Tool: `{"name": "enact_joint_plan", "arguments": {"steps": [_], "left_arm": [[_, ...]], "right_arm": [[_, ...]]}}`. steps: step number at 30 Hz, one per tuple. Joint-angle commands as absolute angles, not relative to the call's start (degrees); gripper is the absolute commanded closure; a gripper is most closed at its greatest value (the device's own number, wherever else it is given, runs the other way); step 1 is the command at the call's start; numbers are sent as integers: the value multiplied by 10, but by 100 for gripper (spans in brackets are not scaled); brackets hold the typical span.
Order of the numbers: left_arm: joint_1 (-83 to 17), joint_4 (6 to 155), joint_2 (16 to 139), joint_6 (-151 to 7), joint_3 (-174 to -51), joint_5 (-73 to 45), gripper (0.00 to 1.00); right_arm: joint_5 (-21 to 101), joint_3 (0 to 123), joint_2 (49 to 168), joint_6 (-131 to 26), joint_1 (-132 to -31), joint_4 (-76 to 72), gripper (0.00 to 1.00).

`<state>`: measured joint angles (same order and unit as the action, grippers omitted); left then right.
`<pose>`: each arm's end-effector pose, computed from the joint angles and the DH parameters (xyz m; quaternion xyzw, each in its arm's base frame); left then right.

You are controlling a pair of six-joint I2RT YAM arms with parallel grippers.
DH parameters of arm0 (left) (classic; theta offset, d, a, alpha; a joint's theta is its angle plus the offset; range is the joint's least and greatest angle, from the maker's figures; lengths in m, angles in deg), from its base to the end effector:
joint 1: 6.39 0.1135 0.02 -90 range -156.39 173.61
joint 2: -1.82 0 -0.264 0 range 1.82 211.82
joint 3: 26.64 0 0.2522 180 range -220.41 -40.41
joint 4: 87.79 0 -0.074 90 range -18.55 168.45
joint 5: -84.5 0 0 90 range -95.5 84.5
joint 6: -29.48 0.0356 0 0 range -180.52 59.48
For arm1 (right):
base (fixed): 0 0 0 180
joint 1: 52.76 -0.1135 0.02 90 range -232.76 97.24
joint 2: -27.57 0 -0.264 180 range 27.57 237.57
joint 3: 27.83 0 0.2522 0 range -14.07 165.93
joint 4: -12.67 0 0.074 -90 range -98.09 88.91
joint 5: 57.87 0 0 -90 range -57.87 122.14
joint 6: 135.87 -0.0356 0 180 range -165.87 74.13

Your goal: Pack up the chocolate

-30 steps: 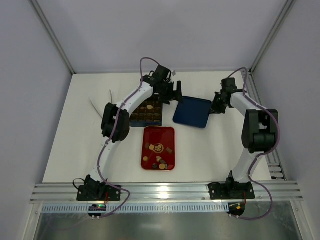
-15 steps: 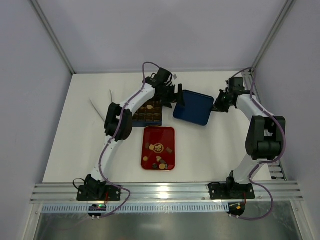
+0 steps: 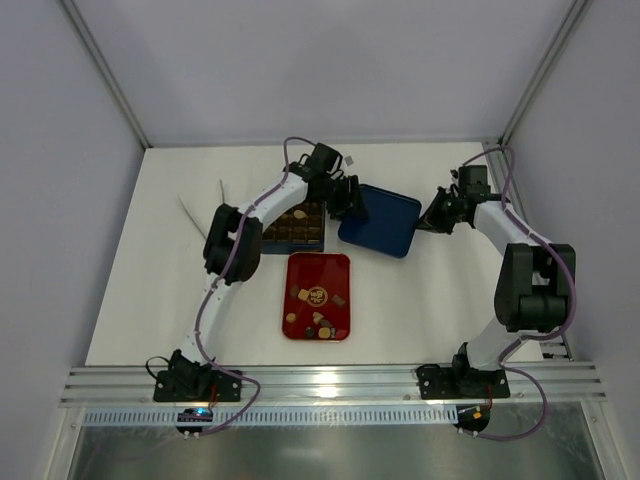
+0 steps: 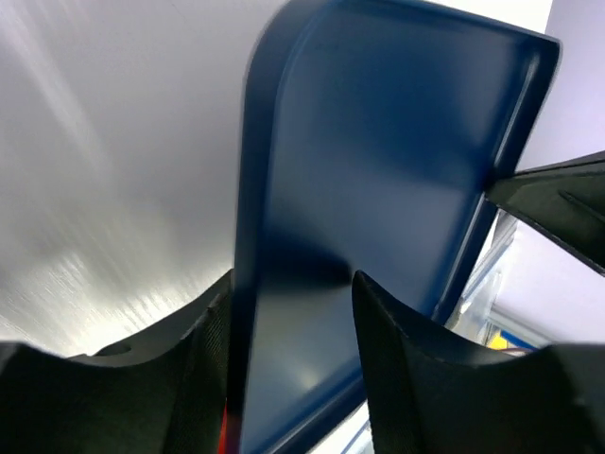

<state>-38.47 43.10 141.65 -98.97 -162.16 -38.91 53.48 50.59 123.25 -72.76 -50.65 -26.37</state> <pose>0.4429 -0.3008 0.1816 0.0395 0.9130 -0.3964 0.0878 0.3467 0.0002 0.2122 0.1835 0.9240 0.2343 0.2402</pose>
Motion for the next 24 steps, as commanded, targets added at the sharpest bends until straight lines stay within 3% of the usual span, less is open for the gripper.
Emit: {"name": "enact_joint_plan", "arguments": {"steps": [1,6,10,13,14,15,19,24], "left_arm": [[-387,465,1347,-1001,-1605,-421,52],[-389,465,1312,-1007,-1584,-424,74],[-393,465,1287,-1012,-1568,-435,100],[-397,465,1264,-1015,-1546,-437,100],[-397,464,1257,-1016,-1541,-437,100],[-397,460,1244,-1015,-1539,-434,100],[-396,390,1221,-983,-1554,-396,100],[-386,273,1199,-931,-1575,-335,100]], "right_arm": [[576,491,1191,-756,-506,-216,96],[574,474,1166,-757,-514,-214,96],[559,468,1148,-756,-527,-218,96],[539,468,1140,-752,-556,-224,91],[533,468,1138,-750,-561,-225,87],[514,471,1133,-749,-568,-231,72],[419,491,1104,-729,-613,-267,39],[287,518,1043,-690,-722,-304,25]]}}
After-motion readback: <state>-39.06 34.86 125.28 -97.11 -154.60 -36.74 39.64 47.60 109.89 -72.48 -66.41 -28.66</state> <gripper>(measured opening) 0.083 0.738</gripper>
